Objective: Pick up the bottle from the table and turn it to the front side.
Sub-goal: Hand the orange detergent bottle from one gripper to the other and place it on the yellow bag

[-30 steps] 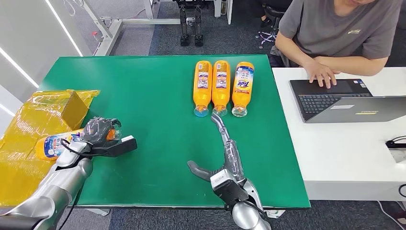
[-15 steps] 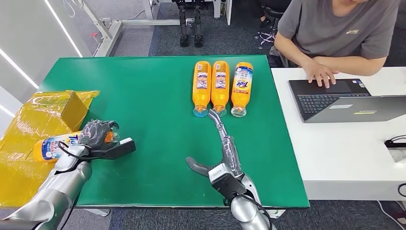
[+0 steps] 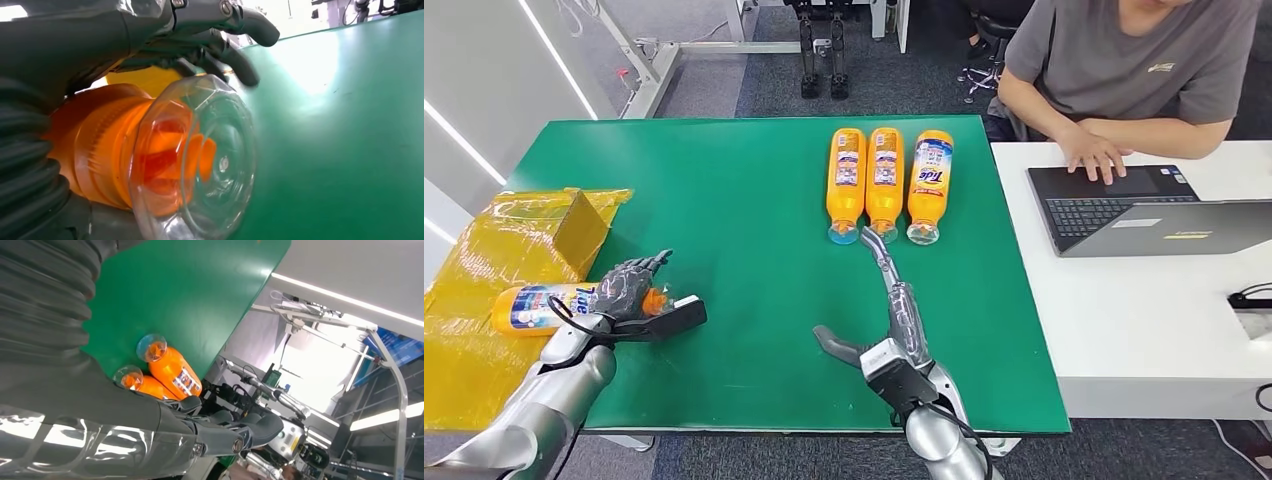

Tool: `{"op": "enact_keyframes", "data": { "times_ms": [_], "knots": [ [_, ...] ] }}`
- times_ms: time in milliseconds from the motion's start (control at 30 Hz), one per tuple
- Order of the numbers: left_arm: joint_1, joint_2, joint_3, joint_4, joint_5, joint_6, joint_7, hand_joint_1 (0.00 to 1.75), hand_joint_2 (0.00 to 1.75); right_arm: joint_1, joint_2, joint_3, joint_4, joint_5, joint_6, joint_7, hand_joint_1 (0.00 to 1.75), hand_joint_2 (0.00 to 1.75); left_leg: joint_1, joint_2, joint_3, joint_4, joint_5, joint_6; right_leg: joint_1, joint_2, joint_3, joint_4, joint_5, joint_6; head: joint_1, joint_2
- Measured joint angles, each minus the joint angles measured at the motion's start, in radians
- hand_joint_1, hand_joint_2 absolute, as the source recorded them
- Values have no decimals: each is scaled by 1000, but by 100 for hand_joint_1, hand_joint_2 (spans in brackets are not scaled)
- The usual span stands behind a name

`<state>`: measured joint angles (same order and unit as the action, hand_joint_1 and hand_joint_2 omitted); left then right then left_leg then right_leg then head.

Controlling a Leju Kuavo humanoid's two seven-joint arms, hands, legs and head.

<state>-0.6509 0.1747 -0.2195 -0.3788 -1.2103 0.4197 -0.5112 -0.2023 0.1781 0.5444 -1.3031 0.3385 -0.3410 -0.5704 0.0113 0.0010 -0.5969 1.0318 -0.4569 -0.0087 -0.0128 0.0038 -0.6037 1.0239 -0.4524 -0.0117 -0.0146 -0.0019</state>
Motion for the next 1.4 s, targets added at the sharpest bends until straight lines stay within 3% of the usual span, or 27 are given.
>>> {"op": "enact_keyframes", "data": {
  "times_ms": [700,1100,1400],
  "knots": [
    [12,15,31,0,72,8,-50,0,175,14,0,0,-8,-2,-21,3,0,175,0,0,0,0,0,0,0,0,0,0,0,0,0,0],
    [23,90,48,-22,83,-141,-60,0,175,31,0,-18,-29,15,-17,16,0,175,0,3,6,-2,0,-1,0,2,4,1,-1,-2,0,0],
    [82,135,60,-89,109,-159,-84,0,175,31,0,-24,-36,20,-7,18,0,175,0,3,9,-4,0,-4,0,3,5,1,0,-3,0,0]
  ]
}}
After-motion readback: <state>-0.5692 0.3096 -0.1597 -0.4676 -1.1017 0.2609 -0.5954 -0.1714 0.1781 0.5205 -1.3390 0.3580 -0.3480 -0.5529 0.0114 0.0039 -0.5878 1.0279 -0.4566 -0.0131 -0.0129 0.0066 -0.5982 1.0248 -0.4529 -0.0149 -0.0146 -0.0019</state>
